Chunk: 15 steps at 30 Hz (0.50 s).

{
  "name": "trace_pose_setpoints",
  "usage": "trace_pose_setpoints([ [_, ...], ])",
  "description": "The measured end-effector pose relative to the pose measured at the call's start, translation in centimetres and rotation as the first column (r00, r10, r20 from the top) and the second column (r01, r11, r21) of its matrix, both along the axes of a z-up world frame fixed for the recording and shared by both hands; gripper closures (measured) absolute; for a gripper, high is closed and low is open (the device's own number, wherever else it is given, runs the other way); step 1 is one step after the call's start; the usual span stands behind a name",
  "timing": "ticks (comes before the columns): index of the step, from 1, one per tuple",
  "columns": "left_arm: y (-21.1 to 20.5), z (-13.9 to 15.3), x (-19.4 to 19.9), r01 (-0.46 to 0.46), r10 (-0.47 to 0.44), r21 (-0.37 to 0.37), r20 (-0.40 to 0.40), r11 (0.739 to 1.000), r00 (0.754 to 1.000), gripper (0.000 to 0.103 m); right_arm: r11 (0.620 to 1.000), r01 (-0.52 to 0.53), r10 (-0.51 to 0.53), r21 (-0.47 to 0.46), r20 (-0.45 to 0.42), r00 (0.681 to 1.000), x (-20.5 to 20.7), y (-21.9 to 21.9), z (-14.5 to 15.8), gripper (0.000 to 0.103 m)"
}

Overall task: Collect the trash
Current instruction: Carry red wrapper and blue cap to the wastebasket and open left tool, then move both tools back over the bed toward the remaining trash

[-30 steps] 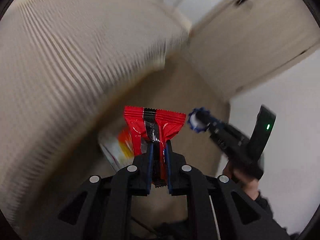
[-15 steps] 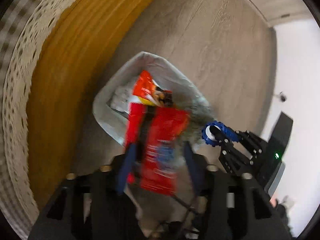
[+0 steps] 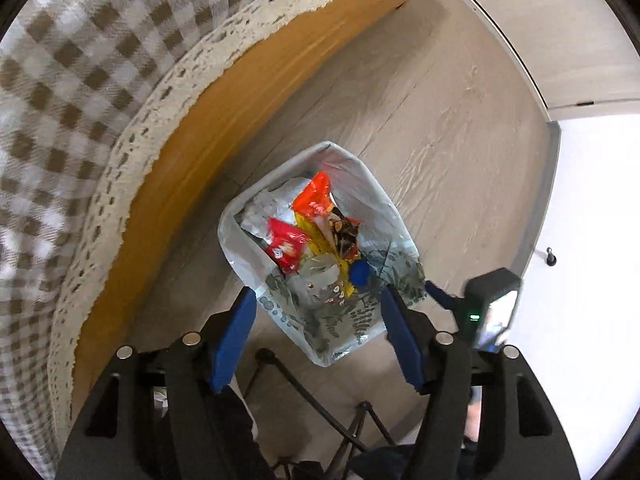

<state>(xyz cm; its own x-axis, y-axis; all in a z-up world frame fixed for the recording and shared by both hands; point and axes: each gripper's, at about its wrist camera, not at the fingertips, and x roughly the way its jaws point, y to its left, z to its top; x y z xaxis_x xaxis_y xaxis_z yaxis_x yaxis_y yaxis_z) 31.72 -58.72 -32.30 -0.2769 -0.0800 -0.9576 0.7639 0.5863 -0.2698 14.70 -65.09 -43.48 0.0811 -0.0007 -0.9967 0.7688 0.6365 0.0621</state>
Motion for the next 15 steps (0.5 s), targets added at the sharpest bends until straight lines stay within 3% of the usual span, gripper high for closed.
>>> trace_pose_setpoints([
  [5,0.3,0.4,-0.6,0.050,-0.050,-0.010,0.016,0.999,0.999,0.041,0.999,0.038,-0.037,-0.032,0.038,0.999,-1.1,-0.6,3.3,0.040],
  [8,0.8,2.0,-0.6,0.042,-0.039,-0.039,0.070,0.998,0.997,0.041,0.997,0.048,-0.043,-0.064,0.069,0.997,-1.5,-0.7,5.6,0.040],
  [11,2.4,6.1,-0.3,-0.007,0.024,-0.151,0.106,0.989,0.994,0.041,0.991,0.050,-0.037,-0.126,0.110,0.993,-1.6,-1.0,9.6,0.040],
  [15,6.5,14.0,-0.5,0.021,0.052,-0.348,0.199,0.937,0.979,0.041,0.962,-0.009,0.048,-0.274,0.136,0.989,0.8,-0.8,16.1,0.040],
])
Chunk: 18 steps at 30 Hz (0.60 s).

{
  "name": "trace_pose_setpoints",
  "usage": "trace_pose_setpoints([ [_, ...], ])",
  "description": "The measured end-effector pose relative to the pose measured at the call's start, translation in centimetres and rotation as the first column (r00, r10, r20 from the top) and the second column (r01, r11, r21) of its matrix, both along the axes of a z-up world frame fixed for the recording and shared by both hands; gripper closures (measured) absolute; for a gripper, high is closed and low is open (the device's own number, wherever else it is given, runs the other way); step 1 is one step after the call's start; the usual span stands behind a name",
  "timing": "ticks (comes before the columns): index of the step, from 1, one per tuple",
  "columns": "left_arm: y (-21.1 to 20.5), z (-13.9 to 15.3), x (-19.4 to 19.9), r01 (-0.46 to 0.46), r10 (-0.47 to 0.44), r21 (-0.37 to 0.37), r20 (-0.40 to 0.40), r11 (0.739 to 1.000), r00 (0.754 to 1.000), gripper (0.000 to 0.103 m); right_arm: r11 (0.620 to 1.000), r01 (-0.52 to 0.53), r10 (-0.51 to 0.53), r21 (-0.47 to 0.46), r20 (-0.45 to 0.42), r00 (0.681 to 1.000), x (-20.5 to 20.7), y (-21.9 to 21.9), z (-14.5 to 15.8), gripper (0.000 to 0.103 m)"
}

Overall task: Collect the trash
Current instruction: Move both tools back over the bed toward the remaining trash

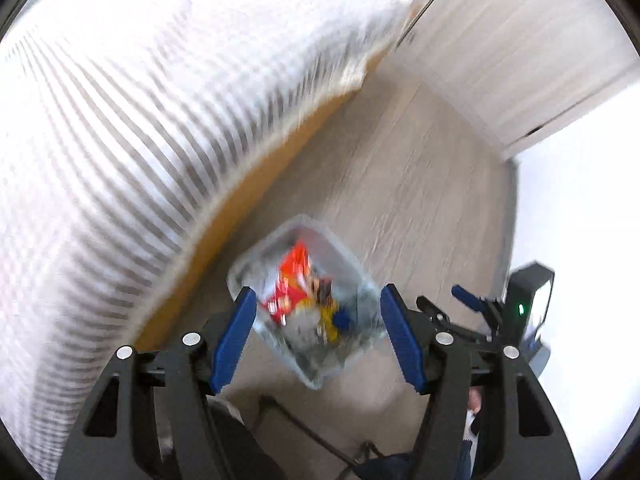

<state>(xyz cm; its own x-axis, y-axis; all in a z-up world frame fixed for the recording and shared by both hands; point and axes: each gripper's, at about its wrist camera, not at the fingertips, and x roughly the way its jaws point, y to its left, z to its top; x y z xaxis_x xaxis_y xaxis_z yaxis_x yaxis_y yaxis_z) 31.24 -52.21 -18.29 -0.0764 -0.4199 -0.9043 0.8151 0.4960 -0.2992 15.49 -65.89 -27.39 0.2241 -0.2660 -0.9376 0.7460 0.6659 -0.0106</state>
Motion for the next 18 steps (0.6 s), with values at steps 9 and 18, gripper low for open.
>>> trace_pose_setpoints([
  [9,16.6,12.7,4.7,-0.141,0.242,-0.288,0.357,0.947,0.902,0.029,0.922,-0.269,0.328,-0.278,0.191,0.925,13.0,8.7,14.8,0.034],
  [18,35.7,12.6,19.7,-0.560,0.669,-0.393,0.233,0.729,0.706,0.023,0.777,-0.555,0.622,-0.295,0.229,0.749,28.2,21.3,19.5,0.034],
])
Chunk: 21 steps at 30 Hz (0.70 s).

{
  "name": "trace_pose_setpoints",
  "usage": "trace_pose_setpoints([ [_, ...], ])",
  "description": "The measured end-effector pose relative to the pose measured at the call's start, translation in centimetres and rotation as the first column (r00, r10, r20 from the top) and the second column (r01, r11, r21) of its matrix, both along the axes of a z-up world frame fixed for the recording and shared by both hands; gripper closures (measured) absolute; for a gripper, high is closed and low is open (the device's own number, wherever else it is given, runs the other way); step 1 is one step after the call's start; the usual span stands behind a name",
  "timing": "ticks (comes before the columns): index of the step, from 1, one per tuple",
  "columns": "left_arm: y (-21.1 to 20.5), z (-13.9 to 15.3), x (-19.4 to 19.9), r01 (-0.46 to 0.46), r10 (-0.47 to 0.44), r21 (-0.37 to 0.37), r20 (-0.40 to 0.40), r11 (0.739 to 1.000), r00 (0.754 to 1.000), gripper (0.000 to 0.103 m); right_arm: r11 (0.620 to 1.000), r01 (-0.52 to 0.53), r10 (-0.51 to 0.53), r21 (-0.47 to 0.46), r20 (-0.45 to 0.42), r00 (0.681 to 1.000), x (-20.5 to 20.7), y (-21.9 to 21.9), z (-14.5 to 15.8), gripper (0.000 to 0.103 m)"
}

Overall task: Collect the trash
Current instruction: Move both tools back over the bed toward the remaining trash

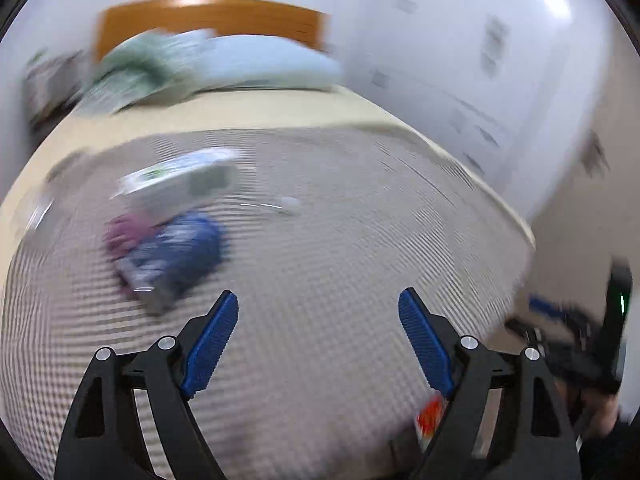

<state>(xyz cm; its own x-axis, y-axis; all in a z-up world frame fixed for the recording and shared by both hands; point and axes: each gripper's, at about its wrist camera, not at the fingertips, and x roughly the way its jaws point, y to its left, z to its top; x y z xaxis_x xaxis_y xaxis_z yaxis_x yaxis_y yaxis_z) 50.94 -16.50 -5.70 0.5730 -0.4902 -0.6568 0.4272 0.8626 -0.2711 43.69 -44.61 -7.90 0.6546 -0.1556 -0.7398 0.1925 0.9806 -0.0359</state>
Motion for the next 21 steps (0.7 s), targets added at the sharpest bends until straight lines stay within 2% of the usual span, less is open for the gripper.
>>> trace_pose_setpoints([
  [1,2.0,-0.2,1.5,-0.052,0.052,-0.016,-0.007,0.999,0.999,0.023,1.000,-0.021,0.021,0.005,-0.009,1.000,1.6,1.0,-0.1,0.034],
  [3,6.4,-1.3,4.5,-0.178,0.178,-0.003,0.005,0.984,0.984,0.023,0.998,-0.058,0.059,0.029,-0.029,0.998,4.9,2.9,0.1,0.034],
  [6,12.0,-3.2,7.4,-0.330,0.330,0.019,-0.013,0.944,0.944,0.023,0.990,-0.096,0.102,0.100,-0.056,0.993,11.3,5.4,-0.2,0.034],
  [8,15.5,-4.4,8.7,-0.397,0.393,-0.045,-0.075,0.917,0.916,0.023,0.984,-0.111,0.123,0.138,-0.080,0.989,15.9,7.5,-0.9,0.034],
  [10,17.7,-5.2,9.5,-0.449,0.438,-0.078,-0.121,0.890,0.891,0.023,0.979,-0.127,0.145,0.157,-0.109,0.983,21.5,9.7,-1.7,0.034],
  [11,18.6,-5.5,10.0,-0.467,0.455,-0.084,-0.134,0.880,0.881,0.023,0.982,-0.126,0.144,0.139,-0.124,0.982,23.7,10.8,-2.0,0.034],
  [14,19.5,-6.0,10.1,-0.483,0.467,-0.086,-0.156,0.871,0.870,0.023,0.991,-0.125,0.130,0.042,-0.151,0.980,30.2,14.8,-4.1,0.034],
  [17,20.0,-6.9,10.3,-0.498,0.477,-0.075,-0.199,0.864,0.856,0.023,0.989,-0.054,0.024,-0.137,-0.206,0.978,36.2,16.9,-7.4,0.034],
  [19,20.2,-7.4,10.5,-0.505,0.480,-0.074,-0.223,0.860,0.849,0.023,0.980,0.022,-0.066,-0.197,-0.220,0.973,37.8,16.0,-8.6,0.034],
  [20,20.4,-7.7,10.6,-0.506,0.477,-0.080,-0.233,0.859,0.847,0.023,0.978,0.054,-0.099,-0.201,-0.219,0.971,38.2,15.3,-9.0,0.042],
  [21,20.9,-7.8,11.0,-0.505,0.475,-0.083,-0.238,0.859,0.847,0.023,0.983,0.078,-0.113,-0.167,-0.209,0.971,38.1,14.1,-9.2,0.059],
])
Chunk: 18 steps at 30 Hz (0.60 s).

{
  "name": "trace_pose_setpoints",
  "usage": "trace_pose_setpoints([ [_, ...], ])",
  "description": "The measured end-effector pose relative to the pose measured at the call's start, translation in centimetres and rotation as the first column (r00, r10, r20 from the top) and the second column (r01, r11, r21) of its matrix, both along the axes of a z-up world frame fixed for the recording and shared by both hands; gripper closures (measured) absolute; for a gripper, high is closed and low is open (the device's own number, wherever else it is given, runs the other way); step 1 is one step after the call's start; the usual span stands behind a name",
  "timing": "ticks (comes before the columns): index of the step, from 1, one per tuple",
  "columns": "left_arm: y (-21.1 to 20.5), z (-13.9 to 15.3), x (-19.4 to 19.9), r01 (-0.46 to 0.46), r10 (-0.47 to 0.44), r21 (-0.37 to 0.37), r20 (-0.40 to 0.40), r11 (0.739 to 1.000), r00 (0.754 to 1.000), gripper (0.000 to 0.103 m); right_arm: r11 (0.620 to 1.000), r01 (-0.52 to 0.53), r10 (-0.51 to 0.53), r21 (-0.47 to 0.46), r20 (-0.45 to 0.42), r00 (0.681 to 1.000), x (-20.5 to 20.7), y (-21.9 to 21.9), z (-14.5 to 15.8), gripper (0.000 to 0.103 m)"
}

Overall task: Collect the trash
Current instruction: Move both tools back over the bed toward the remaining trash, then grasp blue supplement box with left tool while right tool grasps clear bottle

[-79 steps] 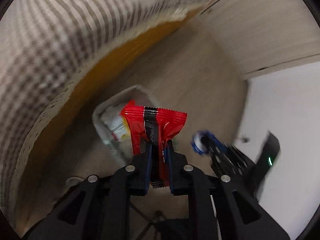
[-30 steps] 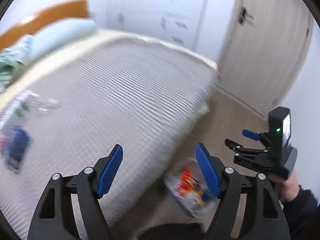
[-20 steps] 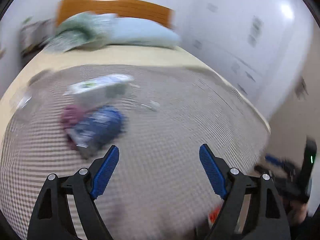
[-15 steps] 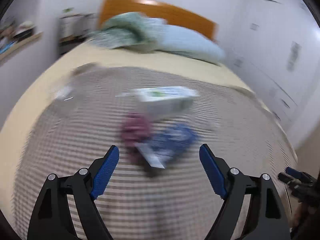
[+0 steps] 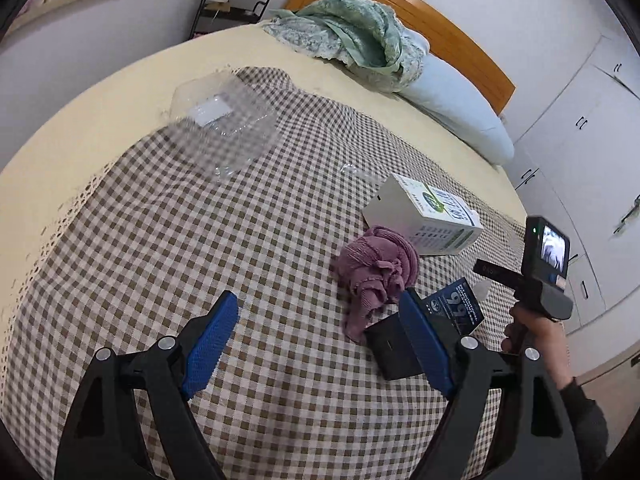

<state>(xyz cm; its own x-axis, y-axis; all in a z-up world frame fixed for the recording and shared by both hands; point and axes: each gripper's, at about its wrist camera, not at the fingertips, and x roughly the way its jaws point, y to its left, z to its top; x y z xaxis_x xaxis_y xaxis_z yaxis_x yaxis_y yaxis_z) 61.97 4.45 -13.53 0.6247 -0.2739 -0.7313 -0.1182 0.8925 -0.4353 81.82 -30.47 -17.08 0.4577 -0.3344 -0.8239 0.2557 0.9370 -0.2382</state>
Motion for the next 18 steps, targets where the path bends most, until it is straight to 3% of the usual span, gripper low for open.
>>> trace_pose_setpoints([
  [1,0.2,-0.1,0.1,-0.001,0.001,-0.005,-0.003,1.000,1.000,0.023,0.997,-0.001,0.000,0.077,0.013,1.000,-0.3,-1.1,-0.1,0.075],
  [4,1.2,-0.7,0.5,-0.031,0.031,-0.027,-0.024,0.999,0.999,0.023,0.992,-0.017,0.006,0.124,0.087,0.996,-4.0,-3.3,1.6,0.099],
  [11,0.5,-1.1,1.0,-0.012,0.011,-0.029,-0.037,1.000,0.999,0.023,0.952,-0.087,0.009,0.293,0.260,0.965,-15.8,-6.0,5.0,0.099],
  [16,-0.8,-1.2,0.4,0.011,-0.011,-0.005,-0.039,1.000,0.999,0.023,0.920,-0.171,0.050,0.352,0.328,0.943,-20.2,-6.5,4.2,0.099],
  [18,-1.9,-1.1,0.0,0.046,-0.046,-0.018,-0.014,0.999,0.999,0.023,0.907,-0.137,0.001,0.399,0.323,0.947,-20.5,-7.1,3.8,0.099],
])
